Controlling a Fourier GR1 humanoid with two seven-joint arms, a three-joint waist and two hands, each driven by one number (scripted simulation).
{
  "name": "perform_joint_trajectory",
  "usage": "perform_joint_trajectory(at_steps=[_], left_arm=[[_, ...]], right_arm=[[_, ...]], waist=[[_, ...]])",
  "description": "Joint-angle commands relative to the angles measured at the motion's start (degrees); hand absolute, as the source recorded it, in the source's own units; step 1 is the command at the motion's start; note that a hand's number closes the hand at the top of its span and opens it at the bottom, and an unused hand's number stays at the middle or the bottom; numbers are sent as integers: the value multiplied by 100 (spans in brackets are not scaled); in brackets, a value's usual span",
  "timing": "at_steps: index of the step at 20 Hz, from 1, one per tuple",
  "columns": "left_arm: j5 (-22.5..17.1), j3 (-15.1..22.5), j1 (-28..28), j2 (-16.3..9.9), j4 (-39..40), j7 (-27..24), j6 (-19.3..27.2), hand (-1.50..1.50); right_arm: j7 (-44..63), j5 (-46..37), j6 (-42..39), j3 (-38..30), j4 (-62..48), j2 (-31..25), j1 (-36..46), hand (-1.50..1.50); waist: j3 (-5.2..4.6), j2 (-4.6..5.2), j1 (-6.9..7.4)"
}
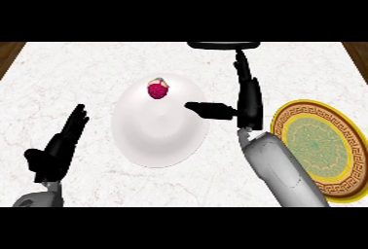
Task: Pick the cupcake from the plate and place it in the plate
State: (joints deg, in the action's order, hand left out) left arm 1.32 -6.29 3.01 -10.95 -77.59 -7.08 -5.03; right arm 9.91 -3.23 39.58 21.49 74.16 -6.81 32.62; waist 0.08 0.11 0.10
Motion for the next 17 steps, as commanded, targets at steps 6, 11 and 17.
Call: perform_joint_trajectory(at_steps=[6,11,17], left_arm=[[-50,-61,-172,-18,-148,52,-67,0],[203,164,-1,207,-193,117,122,0],[-20,-99,65,38,-117,231,-148,0]], right_arm=[[-1924,1009,-2008,-816,308,-1041,-1510,-150],[-2508,940,-2544,-1216,30,-1183,-1782,-150],[-3074,633,-2621,-1654,-442,-862,-1928,-150]], waist=[[-4,-13,-10],[-6,-12,-13],[-7,-11,-7]])
